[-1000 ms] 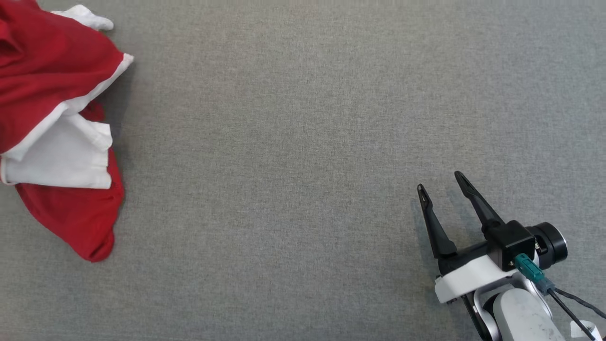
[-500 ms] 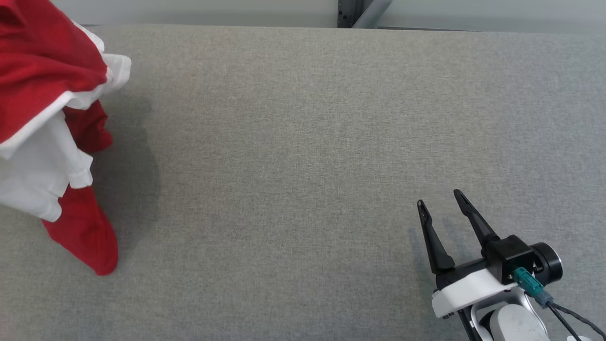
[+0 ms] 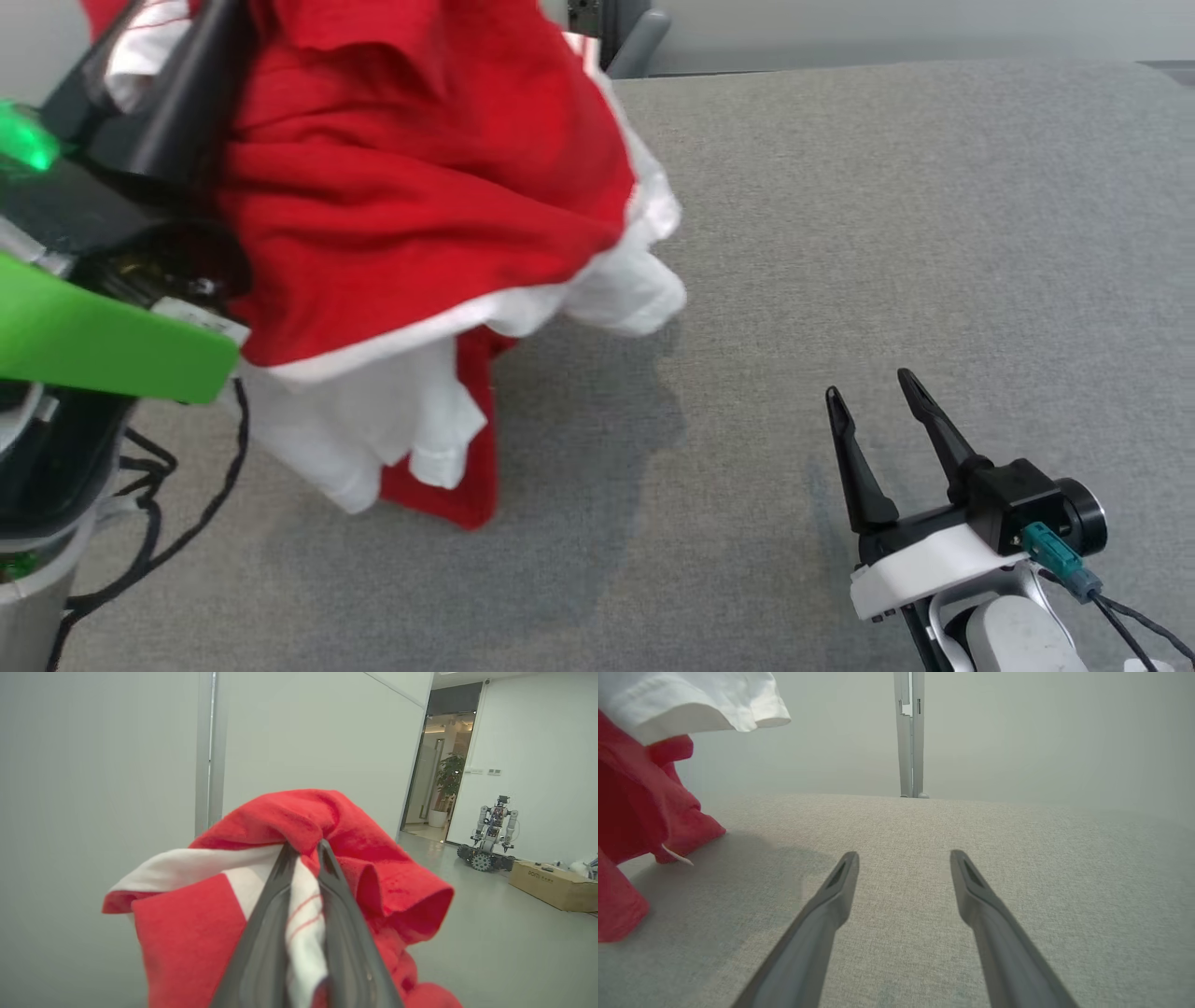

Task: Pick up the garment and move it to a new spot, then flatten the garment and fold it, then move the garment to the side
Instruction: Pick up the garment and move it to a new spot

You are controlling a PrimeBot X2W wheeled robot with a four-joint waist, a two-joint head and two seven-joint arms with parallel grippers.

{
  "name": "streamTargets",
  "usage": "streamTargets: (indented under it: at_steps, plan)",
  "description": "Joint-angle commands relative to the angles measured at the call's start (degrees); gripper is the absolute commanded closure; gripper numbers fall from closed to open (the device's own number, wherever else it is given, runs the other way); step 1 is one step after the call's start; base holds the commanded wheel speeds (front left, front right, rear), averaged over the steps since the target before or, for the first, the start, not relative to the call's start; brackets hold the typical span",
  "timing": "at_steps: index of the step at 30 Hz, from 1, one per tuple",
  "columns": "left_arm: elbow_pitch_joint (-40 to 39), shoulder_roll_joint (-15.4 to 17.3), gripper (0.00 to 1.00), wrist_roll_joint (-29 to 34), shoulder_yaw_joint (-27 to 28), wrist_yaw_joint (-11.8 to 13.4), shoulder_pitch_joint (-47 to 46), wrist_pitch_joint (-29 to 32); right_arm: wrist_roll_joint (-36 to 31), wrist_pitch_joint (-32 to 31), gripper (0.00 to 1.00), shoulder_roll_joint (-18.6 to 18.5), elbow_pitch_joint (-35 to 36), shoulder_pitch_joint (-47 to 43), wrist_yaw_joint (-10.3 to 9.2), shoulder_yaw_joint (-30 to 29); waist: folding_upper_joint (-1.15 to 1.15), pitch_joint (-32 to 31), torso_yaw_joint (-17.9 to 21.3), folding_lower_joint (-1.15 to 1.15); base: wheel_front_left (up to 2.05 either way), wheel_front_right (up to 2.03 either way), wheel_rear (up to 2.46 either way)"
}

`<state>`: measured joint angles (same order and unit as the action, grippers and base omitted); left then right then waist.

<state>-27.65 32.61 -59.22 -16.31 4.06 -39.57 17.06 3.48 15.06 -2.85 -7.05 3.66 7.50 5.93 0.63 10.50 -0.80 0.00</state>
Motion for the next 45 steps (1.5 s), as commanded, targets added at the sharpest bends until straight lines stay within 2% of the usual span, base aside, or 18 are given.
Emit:
streamTargets:
  at_steps: [1, 4, 8, 12, 17, 21, 26, 29, 32, 33, 34, 35, 40, 45]
  plan:
    - [-0.5, -0.6, 1.0, -0.3, -0.4, 0.3, -1.2, 0.2, 0.5, 0.2, 0.0, -0.1, 0.2, 0.2, -0.02, 0.1, -0.63, -0.5, 2.6, 0.0, 0.0, 0.0, 0.0]
    - [-2.4, -4.7, 1.0, 0.7, -5.4, 1.0, -5.0, 1.9, 2.3, 0.2, 0.0, -0.1, 0.3, 1.1, -0.02, 0.5, -0.63, -0.6, 6.9, 0.0, 0.0, 0.0, 0.0]
    - [0.4, -8.7, 1.0, 3.2, -11.1, 1.4, -7.3, 2.4, 3.9, 0.2, 0.0, -0.1, 0.4, 1.1, -0.02, 0.7, -0.63, -0.4, 11.4, 0.0, 0.0, 0.0, 0.0]
    - [7.5, -11.8, 1.0, 8.7, -17.6, 1.2, -5.6, 0.2, 4.9, 0.2, 0.0, -0.1, 0.3, 0.6, -0.02, 0.5, -0.63, 0.0, 15.6, 0.0, 0.0, 0.0, 0.0]
    - [21.3, -13.1, 1.0, 12.9, -22.4, 2.0, 2.7, -5.8, 5.6, 0.2, 0.0, -0.1, 0.6, -0.6, -0.02, -1.0, -0.63, 0.3, 19.6, 0.0, 0.0, 0.0, 0.0]
    - [33.7, -16.5, 1.0, 9.7, -24.1, 0.1, 10.2, -10.5, 4.9, 0.2, 0.0, -0.1, 0.4, -1.7, -0.02, -2.1, -0.63, 0.6, 19.7, 0.0, 0.0, 0.0, 0.0]
    - [47.8, -20.7, 1.0, 8.3, -25.2, -3.9, 12.6, -16.1, 3.8, 0.2, 0.0, -0.1, 0.4, -1.8, -0.02, -2.6, -0.63, 0.9, 17.6, 0.0, 0.0, 0.0, 0.0]
    - [53.5, -23.7, 1.0, 7.8, -25.2, -6.1, 11.6, -19.1, 3.5, 0.2, 0.0, -0.1, 0.7, -1.1, -0.02, -2.4, -0.63, 0.6, 16.2, 0.0, 0.0, 0.0, 0.0]
    - [55.8, -25.0, 1.0, 8.0, -25.3, -7.0, 10.5, -20.8, 3.0, 0.2, 0.0, -0.1, 0.7, -1.2, -0.02, -2.6, -0.63, 0.2, 14.9, 0.0, 0.0, 0.0, 0.0]
    - [56.8, -25.4, 0.92, 8.5, -25.3, -7.2, 10.0, -21.7, 2.7, 0.2, 0.0, -0.1, 0.6, -1.3, -0.02, -2.4, -0.63, -0.2, 14.4, 0.0, 0.0, 0.0, 0.0]
    - [57.4, -25.7, 0.53, 8.9, -25.6, -7.3, 9.7, -22.4, 2.4, 0.2, 0.0, -0.1, 0.5, -1.5, -0.02, -2.4, -0.63, -0.5, 13.8, 0.0, 0.0, 0.0, 0.0]
    - [58.0, -26.1, 0.01, 8.9, -25.9, -7.5, 9.7, -22.8, 2.2, 0.2, 0.0, -0.1, 0.4, -1.8, -0.02, -2.4, -0.63, -0.8, 13.4, 0.0, 0.0, 0.0, 0.0]
    - [57.2, -27.2, 0.0, 9.1, -27.3, -7.7, 10.4, -23.0, 1.3, 0.2, 0.0, -0.1, 0.2, -2.9, -0.02, -3.1, -0.63, -2.5, 11.3, 0.0, 0.0, 0.0, 0.0]
    - [52.9, -26.0, 0.0, 9.7, -28.3, -6.1, 12.6, -21.8, 0.8, 0.2, 0.0, -0.1, 0.3, -3.8, -0.02, -3.2, -0.63, -3.9, 10.1, 0.0, 0.0, 0.0, 0.0]
